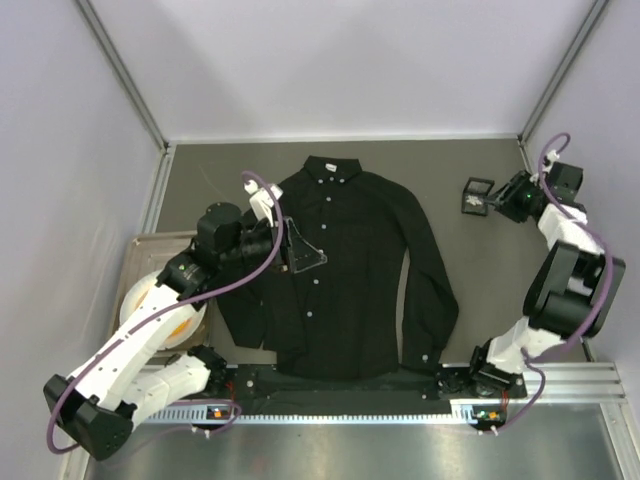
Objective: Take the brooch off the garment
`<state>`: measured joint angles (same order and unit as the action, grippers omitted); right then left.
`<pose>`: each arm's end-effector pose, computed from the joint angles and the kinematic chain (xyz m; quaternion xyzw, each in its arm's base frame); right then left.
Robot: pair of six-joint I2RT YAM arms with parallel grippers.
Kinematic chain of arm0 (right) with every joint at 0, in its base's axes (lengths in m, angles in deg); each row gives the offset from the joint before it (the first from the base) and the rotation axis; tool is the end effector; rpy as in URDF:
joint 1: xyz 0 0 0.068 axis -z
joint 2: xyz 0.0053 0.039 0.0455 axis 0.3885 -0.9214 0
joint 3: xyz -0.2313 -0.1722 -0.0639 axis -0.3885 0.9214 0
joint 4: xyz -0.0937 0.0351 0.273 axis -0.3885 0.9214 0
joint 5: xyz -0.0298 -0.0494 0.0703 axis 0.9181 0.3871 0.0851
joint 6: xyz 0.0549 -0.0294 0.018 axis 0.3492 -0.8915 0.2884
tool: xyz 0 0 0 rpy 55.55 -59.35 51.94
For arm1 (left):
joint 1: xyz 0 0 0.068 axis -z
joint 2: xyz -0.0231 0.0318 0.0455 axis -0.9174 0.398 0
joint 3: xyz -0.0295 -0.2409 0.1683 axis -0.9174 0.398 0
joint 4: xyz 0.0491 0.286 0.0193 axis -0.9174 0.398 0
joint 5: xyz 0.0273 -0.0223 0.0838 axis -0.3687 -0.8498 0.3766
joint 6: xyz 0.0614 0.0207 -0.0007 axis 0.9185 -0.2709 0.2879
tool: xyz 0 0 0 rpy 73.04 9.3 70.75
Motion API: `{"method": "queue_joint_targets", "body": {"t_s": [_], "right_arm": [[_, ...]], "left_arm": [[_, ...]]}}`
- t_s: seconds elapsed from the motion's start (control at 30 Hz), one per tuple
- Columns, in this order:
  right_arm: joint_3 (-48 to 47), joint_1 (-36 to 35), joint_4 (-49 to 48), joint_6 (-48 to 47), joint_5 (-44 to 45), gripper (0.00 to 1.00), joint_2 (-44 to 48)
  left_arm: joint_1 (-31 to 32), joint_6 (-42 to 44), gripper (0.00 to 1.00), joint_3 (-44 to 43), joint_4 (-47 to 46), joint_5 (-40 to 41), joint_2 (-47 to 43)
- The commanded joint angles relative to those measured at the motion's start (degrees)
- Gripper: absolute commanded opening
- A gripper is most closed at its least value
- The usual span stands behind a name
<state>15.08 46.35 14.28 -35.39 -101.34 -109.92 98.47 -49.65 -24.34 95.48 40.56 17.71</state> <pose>0.3813 -0.1398 0.2185 0.2698 0.8577 0.2242 0.3759 0.1869 -0.1476 0.3543 0.1233 0.7986 -0.4899 0.3273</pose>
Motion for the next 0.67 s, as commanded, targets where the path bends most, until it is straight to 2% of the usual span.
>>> {"method": "queue_joint_targets", "body": {"t_s": [0.0, 0.07, 0.13, 0.2, 0.33, 0.37, 0.47, 0.63], "right_arm": [[0.98, -8.17, 10.35, -6.49, 11.0, 0.44, 14.5], [2.04, -12.65, 12.55, -7.55, 13.91, 0.47, 22.47], [2.65, -20.47, 14.04, -9.39, 18.31, 0.54, 27.95], [2.57, -27.22, 15.1, -9.75, 21.73, 0.56, 35.16], [5.02, -32.09, 15.46, -6.69, 20.69, 0.63, 46.85], [5.38, -32.27, 16.15, -5.37, 20.34, 0.98, 48.7], [4.77, -32.27, 20.02, -2.19, 22.1, 0.99, 54.15], [3.55, -32.27, 21.7, -1.05, 18.42, 0.99, 63.63]], "left_arm": [[0.07, 2.98, 0.7, -5.77, 2.44, 3.73, -2.25], [0.07, 3.33, 0.7, -6.65, 4.27, 5.22, -2.26], [0.16, 3.25, 0.7, -8.06, 5.43, 7.68, -2.95], [0.07, 2.72, 0.71, -9.46, 7.53, 10.74, -3.66], [0.07, 0.62, 0.71, -9.65, 9.21, 16.64, -8.49], [0.07, 0.18, 0.71, -9.47, 9.38, 17.44, -9.45], [0.07, -1.67, 0.72, -8.86, 9.65, 20.34, -12.62], [0.07, -3.08, 0.74, -9.73, 9.74, 24.73, -16.4]]}}
